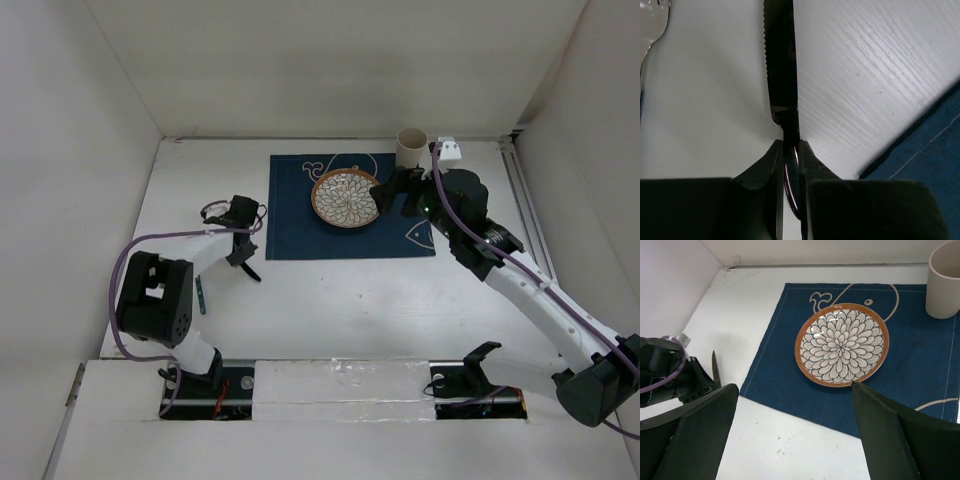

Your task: Set the dinner table for one person

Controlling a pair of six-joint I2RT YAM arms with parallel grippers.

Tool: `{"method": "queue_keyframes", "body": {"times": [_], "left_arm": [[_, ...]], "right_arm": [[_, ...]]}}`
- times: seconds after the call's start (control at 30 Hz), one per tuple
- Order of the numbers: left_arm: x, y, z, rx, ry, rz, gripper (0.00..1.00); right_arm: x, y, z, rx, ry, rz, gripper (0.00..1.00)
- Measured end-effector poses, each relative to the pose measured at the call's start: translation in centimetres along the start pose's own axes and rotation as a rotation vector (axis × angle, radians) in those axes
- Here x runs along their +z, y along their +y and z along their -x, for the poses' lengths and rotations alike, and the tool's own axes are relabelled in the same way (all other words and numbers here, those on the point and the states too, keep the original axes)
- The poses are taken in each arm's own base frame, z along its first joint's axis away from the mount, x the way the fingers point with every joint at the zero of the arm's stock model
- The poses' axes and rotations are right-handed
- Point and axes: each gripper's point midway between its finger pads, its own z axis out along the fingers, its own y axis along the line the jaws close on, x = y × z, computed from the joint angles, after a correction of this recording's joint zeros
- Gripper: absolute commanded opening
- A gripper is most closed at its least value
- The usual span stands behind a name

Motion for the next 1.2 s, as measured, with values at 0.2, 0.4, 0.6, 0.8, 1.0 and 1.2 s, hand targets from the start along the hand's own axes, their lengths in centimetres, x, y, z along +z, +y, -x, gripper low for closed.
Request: {"method": "queue_keyframes", "body": {"times": [0.2,0.4,0.6,0.8,1.0,1.2], "left_arm": [[-3.2,-0.8,1.9,-0.001,-0.044,-0.035,0.00],[-9.3,-6.0,4.6,0.055,-0.124,-0.254,0.00],[-15.2,-18.3,2.0,0.218,-0.085,-0.547,0.00],[-16.8,-28.7,-3.6,0.348,-0.003,-0.716,0.00],[-14.8,-34.2,-11.1,0.464,0.112,-0.810,0.00],[-12.7,-36.9,-16.3,0.551,0.187,-0.852,0.00]], "right_arm": [[0.0,-0.2,0.0,0.001,0.000,-0.005,1.00],[0.1,-1.3,0.5,0.018,-0.014,-0.039,1.00],[-1.1,-3.6,1.8,0.058,-0.044,-0.106,1.00],[-5.0,-4.3,4.7,0.085,-0.135,-0.130,1.00],[-7.7,-4.8,6.1,0.105,-0.190,-0.157,1.00],[-8.7,-6.2,5.2,0.114,-0.161,-0.216,1.00]]}}
